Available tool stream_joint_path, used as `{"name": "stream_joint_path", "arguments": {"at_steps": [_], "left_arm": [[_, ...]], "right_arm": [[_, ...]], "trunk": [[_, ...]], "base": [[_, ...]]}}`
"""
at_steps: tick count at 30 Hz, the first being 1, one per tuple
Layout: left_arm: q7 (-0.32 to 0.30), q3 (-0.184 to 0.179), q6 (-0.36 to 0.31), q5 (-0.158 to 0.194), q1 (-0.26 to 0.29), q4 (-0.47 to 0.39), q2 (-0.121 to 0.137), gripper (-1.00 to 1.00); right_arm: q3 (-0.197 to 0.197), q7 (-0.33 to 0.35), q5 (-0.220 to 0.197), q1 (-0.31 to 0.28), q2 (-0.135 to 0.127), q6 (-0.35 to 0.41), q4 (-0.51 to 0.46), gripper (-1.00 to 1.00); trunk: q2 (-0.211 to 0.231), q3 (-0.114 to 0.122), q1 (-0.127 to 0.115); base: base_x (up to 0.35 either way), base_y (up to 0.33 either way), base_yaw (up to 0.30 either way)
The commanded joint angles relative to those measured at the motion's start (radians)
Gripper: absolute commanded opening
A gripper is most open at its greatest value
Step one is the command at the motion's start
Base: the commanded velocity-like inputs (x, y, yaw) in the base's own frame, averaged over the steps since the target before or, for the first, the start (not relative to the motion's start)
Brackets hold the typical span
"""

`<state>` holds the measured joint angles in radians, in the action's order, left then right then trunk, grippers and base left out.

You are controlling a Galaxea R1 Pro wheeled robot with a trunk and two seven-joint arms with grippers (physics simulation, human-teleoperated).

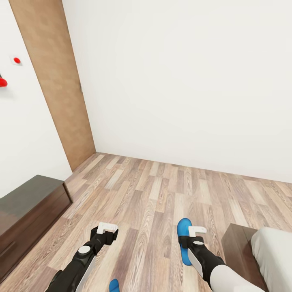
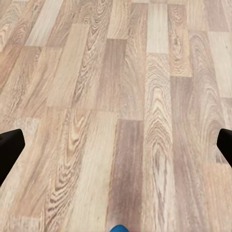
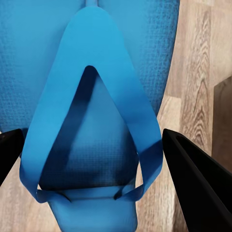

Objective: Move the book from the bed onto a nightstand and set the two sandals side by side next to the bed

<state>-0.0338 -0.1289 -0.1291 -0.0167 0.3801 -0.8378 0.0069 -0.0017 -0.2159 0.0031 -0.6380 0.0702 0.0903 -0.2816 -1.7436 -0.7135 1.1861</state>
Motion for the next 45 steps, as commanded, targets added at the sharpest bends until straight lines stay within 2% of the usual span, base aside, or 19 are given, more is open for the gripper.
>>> {"name": "stream_joint_path", "arguments": {"at_steps": [1,24,34,45], "left_arm": [[-0.002,-0.002,-0.005,-0.002,0.000,-0.002,0.001,1.00],[-0.001,-0.002,-0.006,-0.003,0.000,-0.003,0.001,1.00],[-0.001,-0.002,-0.005,-0.002,0.000,-0.003,0.001,1.00],[0.000,-0.002,-0.006,-0.003,0.000,-0.002,0.001,1.00]], "right_arm": [[0.000,-0.004,0.000,0.000,0.000,0.006,-0.002,-1.00],[0.000,-0.004,0.000,-0.001,0.001,0.006,-0.002,-1.00],[0.000,-0.004,0.000,0.000,0.002,0.007,-0.002,-1.00],[0.000,-0.003,0.000,-0.001,0.001,0.006,-0.002,-1.00]], "trunk": [[0.000,-0.001,0.000],[0.000,-0.001,0.000],[0.000,-0.001,0.000],[0.000,-0.001,0.000]], "base": [[0.013,0.000,0.005],[0.066,0.000,0.004],[0.027,-0.038,0.166],[0.006,-0.011,0.027]]}}
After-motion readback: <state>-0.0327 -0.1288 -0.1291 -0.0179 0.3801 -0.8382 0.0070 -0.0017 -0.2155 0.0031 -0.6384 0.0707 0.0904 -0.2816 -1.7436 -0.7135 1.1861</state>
